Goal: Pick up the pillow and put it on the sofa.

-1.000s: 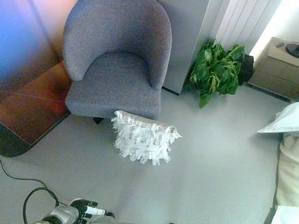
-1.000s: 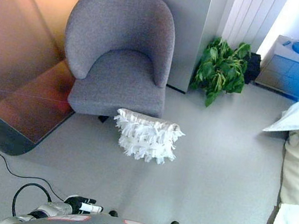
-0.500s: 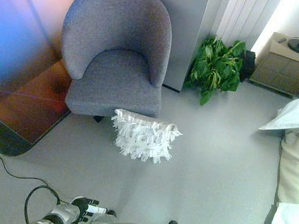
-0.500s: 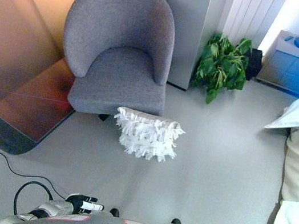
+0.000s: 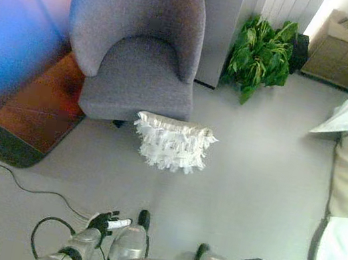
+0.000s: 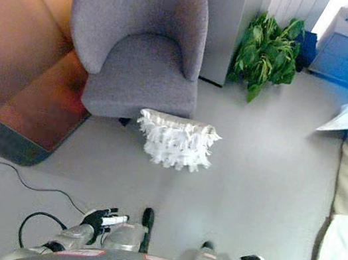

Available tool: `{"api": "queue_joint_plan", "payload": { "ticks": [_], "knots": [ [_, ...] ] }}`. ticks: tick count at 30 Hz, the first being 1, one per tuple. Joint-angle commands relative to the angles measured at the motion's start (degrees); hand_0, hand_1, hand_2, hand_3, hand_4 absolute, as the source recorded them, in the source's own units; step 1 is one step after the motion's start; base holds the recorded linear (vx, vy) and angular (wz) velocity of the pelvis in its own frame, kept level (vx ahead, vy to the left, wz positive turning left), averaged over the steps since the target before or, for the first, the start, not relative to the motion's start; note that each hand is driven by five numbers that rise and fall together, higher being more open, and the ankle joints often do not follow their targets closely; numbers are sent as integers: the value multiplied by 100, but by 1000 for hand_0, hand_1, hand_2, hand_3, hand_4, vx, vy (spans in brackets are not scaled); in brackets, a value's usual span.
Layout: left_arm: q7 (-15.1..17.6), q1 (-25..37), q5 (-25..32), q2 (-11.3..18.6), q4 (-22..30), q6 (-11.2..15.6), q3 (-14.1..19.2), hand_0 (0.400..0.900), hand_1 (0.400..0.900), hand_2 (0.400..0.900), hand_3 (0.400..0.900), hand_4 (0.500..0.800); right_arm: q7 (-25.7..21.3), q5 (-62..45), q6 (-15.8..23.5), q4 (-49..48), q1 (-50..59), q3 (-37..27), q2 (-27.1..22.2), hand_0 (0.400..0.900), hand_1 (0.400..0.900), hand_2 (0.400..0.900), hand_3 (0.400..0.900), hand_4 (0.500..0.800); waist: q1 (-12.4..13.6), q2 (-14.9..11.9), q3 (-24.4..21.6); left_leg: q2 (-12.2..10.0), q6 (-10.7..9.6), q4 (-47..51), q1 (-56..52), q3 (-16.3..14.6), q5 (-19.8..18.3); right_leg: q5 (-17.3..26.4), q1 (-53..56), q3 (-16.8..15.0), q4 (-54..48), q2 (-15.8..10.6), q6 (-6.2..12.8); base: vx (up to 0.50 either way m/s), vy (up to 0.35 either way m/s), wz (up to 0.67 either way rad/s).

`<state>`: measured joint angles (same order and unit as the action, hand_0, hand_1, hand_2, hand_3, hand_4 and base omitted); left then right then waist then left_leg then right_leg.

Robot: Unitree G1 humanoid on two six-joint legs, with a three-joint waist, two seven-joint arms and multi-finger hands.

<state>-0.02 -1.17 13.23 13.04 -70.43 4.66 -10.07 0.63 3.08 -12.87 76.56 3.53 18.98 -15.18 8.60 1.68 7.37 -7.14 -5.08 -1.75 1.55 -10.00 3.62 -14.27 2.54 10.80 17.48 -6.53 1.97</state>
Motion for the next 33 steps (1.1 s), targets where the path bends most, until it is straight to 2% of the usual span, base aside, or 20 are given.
{"api": "queue_joint_plan", "payload": {
  "ticks": [1, 2, 4, 5, 6, 7, 8, 10, 11, 13, 16, 18, 19, 20, 23, 24, 26, 28, 31, 33],
  "knots": [
    [121, -137, 180, -118, -245, 147, 69, 900, 900, 900, 900, 800, -144, 277, 247, -28, 182, -20, -176, 900, 900, 900, 900, 800, 193, -2, -26, -158, -233, 512, 1500, 59, 890, 121, 1731, -254, -1586, -36, 302, 604, 296, -51],
    [99, -153, 249, -146, -295, 150, 214, 900, 900, 900, 900, 800, -192, 404, 264, 34, 203, -37, -81, 900, 900, 900, 900, 800, 232, -49, -131, -125, -137, 500, 1392, 92, 757, 91, 1863, -296, -1437, -199, 431, 588, 290, -40],
    [112, -84, 206, -98, -346, 106, 288, 900, 900, 900, 900, 800, -263, 415, 293, 82, 158, -106, 27, 900, 900, 900, 900, 800, 240, -141, -239, -32, 14, 84, 1363, 133, 607, 115, 1975, -360, -1084, -388, 552, 613, 304, -21],
    [128, -48, 122, -51, -363, 94, 284, 900, 900, 900, 900, 800, -287, 464, 281, 61, 116, -161, 53, 900, 900, 900, 900, 800, 234, -257, -280, 132, 138, -100, 1389, 205, 495, 445, 1980, -383, -830, -576, 649, 514, 267, 3],
    [122, 4, 73, 14, -354, 50, 246, 900, 900, 900, 900, 800, -272, 598, 249, 22, 77, -194, 78, 900, 900, 900, 900, 800, 224, -353, -343, 243, 272, -161, 1354, 195, 402, 956, 1863, -411, -490, -761, 732, 490, 270, 16],
    [66, 89, 77, 82, -359, -29, 199, 900, 900, 900, 900, 800, -251, 641, 260, -3, 32, -190, 94, 900, 900, 900, 900, 800, 197, -371, -404, 272, 381, -125, 1265, 137, 324, 1330, 1693, -403, -165, -861, 786, 517, 301, 34],
    [-10, 195, 120, 174, -358, -160, 127, 900, 900, 900, 900, 800, -262, 661, 305, -40, -16, -176, 112, 900, 900, 900, 900, 800, 135, -423, -441, 402, 495, -16, 1080, 107, 274, 1668, 1423, -390, 332, -1008, 835, 480, 293, 37],
    [-45, 293, 123, 240, -361, -267, 11, 900, 900, 900, 900, 800, -335, 593, 370, -116, -51, -155, 94, 900, 900, 900, 900, 800, 81, -331, -472, 470, 598, 153, 841, 129, 217, 1926, 934, -427, 1007, -1038, 768, 435, 260, 30],
    [-44, 316, 115, 269, -345, -325, -22, 900, 900, 900, 900, 800, -376, 573, 376, -163, -46, -133, 93, 900, 900, 900, 900, 800, 33, -343, -452, 519, 617, 218, 717, 60, 183, 1880, 716, -374, 1178, -1107, 735, 318, 148, 19],
    [-34, 375, 193, 322, -318, -410, -127, 900, 900, 900, 900, 800, -417, 531, 372, -260, 21, -42, 110, 900, 900, 900, 900, 800, -22, -345, -419, 535, 632, 307, 605, 16, 149, 1665, 408, -259, 899, -935, 672, 267, 1, 12],
    [-15, 518, 156, 379, -285, -466, -209, 900, 900, 900, 900, 800, -597, 650, 455, -332, 193, 70, 149, 900, 900, 900, 900, 800, -111, -339, -267, 443, 556, 375, 420, -116, 91, 1397, -220, 129, 7, -641, 626, 159, -143, 4],
    [5, 593, 183, 406, -263, -460, -230, 900, 900, 900, 900, 800, -754, 810, 511, -417, 288, 151, 140, 900, 900, 900, 900, 800, -190, -358, -133, 404, 499, 418, 311, -116, -7, 1665, -794, 228, -454, -582, 640, 97, -212, 19],
    [7, 638, 208, 446, -237, -426, -259, 900, 900, 900, 900, 800, -886, 918, 548, -452, 342, 194, 119, 900, 900, 900, 900, 800, -289, -381, -25, 410, 488, 465, 251, -18, -96, 1839, -1148, 89, -736, -520, 661, 75, -180, 30],
    [6, 641, 208, 446, -237, -426, -257, 900, 900, 900, 900, 800, -887, 919, 548, -450, 345, 193, 120, 900, 900, 900, 900, 800, -287, -379, -38, 403, 487, 458, 274, -20, -92, 1857, -1162, 89, -752, -512, 657, 29, -148, 43],
    [21, 764, 273, 550, -175, -270, -299, 900, 900, 900, 900, 800, -1448, 1327, 645, -526, 460, 239, 5, 900, 900, 900, 900, 800, -454, -476, 215, 430, 494, 333, 326, 173, -385, 2198, -1676, -237, -1190, -570, 731, 33, -199, 63],
    [30, 798, 361, 585, -159, -196, -281, 900, 900, 900, 900, 800, -1673, 1564, 535, -542, 530, 291, -53, 900, 900, 900, 900, 800, -481, -534, 298, 470, 508, 119, 410, 269, -549, 2291, -1774, -343, -1228, -617, 767, 28, -227, 56],
    [81, 856, 487, 564, -138, -140, -302, 900, 900, 900, 900, 800, -2008, 1840, 551, -569, 607, 333, -164, 900, 900, 900, 900, 800, -484, -589, 415, 534, 567, -409, 664, 472, -775, 2149, -1839, -453, -1106, -653, 790, 97, -212, 59],
    [199, 755, 523, 496, -56, -83, -311, 900, 900, 900, 900, 800, -2212, 2147, 403, -728, 672, 438, -296, 900, 900, 900, 900, 800, -391, -623, 486, 531, 531, -961, 904, 657, -900, 2009, -1747, -328, -917, -751, 795, 159, -200, 44],
    [121, 782, 397, 538, -7, -55, -350, 900, 900, 900, 900, 800, -2498, 2120, 405, -896, 940, 601, -409, 900, 900, 900, 900, 800, -239, -593, 639, 380, 424, -1069, 1175, 817, -819, 1874, -1783, -138, -757, -804, 813, 55, -187, 32],
    [27, 852, 521, 548, 10, -97, -443, 900, 900, 900, 900, 800, -2822, 1959, 429, -969, 1202, 673, -484, 900, 900, 900, 900, 800, -172, -514, 740, 354, 350, -1052, 1346, 924, -741, 1836, -1941, -45, -695, -840, 825, -44, -84, 43]
  ]
}}
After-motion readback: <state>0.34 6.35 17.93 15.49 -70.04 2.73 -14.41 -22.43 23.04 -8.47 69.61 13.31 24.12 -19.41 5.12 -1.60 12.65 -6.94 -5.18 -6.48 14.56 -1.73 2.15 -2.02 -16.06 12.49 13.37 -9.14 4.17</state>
